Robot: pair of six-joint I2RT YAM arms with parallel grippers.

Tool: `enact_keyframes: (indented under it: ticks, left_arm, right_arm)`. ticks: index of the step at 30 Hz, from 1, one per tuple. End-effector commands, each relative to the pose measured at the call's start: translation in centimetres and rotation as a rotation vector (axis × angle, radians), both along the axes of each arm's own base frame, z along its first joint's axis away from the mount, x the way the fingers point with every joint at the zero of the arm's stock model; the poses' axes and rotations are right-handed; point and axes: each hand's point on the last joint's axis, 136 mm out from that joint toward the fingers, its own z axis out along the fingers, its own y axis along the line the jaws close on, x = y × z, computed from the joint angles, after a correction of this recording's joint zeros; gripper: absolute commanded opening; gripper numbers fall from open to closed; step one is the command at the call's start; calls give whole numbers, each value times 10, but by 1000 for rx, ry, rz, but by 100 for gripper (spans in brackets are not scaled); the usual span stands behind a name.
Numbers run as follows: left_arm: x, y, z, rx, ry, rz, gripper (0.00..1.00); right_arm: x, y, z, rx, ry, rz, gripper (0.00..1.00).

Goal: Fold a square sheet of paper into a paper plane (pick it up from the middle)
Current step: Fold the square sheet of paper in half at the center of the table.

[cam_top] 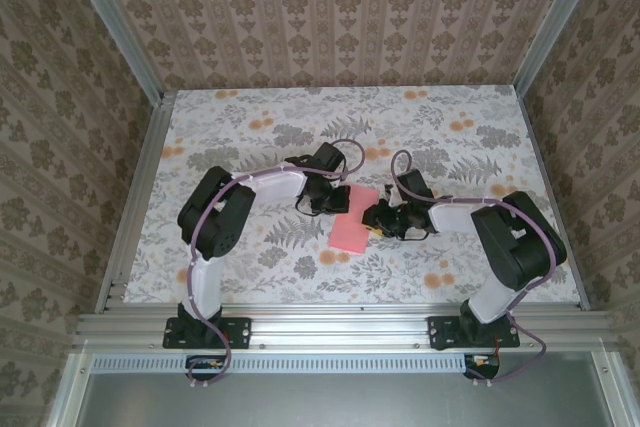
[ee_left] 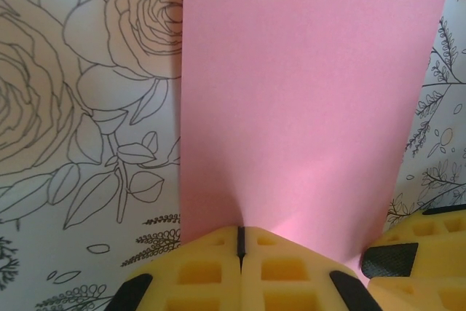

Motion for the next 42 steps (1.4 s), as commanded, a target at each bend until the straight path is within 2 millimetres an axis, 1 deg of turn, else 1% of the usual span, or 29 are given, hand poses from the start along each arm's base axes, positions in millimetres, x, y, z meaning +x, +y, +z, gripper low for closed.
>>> enact_keyframes:
  ticks: [1,5,7,9,11,15,19,22,26,28,30,33,37,38,40,42]
  left_arm:
    - [-22,19,-22,104,67,-18,2]
    - [-22,18,-21,101,65,-18,2]
    - [-22,18,-21,98,65,-19,2]
    - [-23,18,-20,97,65,-19,2]
    - [-23,17,-21,96,66,-19,2]
    - [-23,16,-22,95,67,-21,2]
    - [-23,17,-21,97,66,-22,2]
    - [-24,17,-22,100,68,-22,2]
    - [-22,16,-20,95,63,-20,2]
    - [-22,15,-20,93,63,-22,2]
    - [-22,15,-20,92,63,-22,2]
    - [-22,14,-19,91,63,-23,2]
    - [-24,14,-19,94,66,-25,2]
    - [-24,15,-18,97,66,-26,2]
    - [-24,16,-17,100,62,-24,2]
    - [-24,16,-18,100,62,-24,2]
  right_arm:
    - [-15,-7,-6,-38,41,-11,29]
    - [-19,2,20,-9,-7,25,30]
    - [-24,6,21,-7,-7,35,30]
    - [-30,13,19,-2,-3,51,30]
    - [-35,15,9,-13,20,59,30]
    - [-42,8,-13,-49,53,30,30]
    - [-48,5,-24,-57,78,31,30]
    - [-48,8,-14,-34,61,32,30]
    - [-46,12,13,-1,-1,45,30]
    - [-49,15,18,14,-7,53,30]
    - [-53,18,16,21,-4,63,30]
    - [-60,21,2,20,32,72,30]
    - [-71,9,-23,-49,104,52,30]
    - [-72,8,-26,-58,113,53,30]
    - [-72,10,-23,-44,108,59,30]
    - [-71,13,-13,-26,86,61,30]
